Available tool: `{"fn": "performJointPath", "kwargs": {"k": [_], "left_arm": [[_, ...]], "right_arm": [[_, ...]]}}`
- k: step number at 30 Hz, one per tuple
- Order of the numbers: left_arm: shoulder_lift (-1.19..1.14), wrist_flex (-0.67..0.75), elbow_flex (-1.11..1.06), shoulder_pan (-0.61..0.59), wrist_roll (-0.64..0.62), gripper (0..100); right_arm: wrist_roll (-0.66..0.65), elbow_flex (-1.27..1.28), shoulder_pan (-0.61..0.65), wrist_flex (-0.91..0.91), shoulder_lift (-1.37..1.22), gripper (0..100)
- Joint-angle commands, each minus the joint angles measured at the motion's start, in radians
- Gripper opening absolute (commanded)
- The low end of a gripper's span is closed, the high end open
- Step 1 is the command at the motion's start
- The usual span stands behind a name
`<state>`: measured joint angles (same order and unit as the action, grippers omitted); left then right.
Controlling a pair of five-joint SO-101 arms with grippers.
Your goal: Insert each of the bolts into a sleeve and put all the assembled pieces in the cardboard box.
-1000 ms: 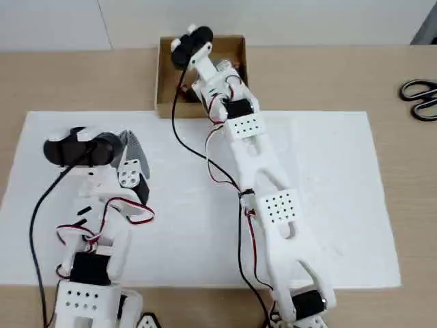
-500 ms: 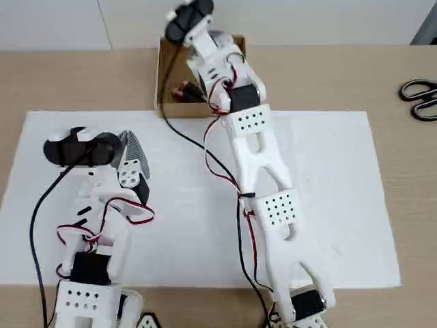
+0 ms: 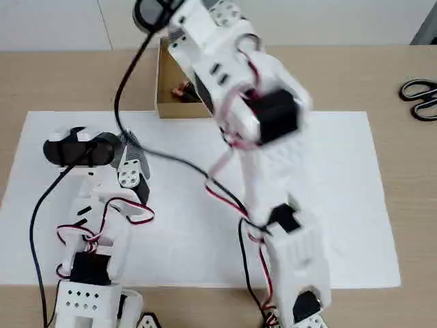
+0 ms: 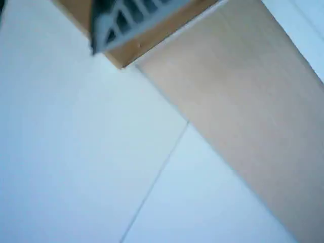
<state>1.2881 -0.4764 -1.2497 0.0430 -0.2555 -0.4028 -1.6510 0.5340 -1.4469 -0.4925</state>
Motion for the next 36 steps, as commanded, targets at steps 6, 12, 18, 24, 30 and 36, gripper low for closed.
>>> {"fn": "performJointPath", "kwargs": {"k": [6,12,18,24,30,36], "left_arm": [[0.009,0.002,0.038,0.005,0.002,1],[0.009,0.002,0.036,0.005,0.002,1],[0.009,0.0,0.036,0.005,0.002,1],[0.009,0.0,0.036,0.005,0.002,1],[0.009,0.0,0.035,0.005,0.002,1],[0.009,0.0,0.035,0.005,0.0,1]], "right_arm": [[-0.005,-0.031,0.001,-0.202,0.429,12.3],[-0.005,-0.018,-0.048,-0.225,0.613,12.2],[-0.003,0.087,-0.209,-0.228,0.812,12.2],[-0.002,0.445,-0.372,-0.228,0.974,12.2],[0.0,0.792,-0.372,-0.225,1.073,12.2],[0.1,1.115,-0.358,-0.217,1.086,12.2]]}}
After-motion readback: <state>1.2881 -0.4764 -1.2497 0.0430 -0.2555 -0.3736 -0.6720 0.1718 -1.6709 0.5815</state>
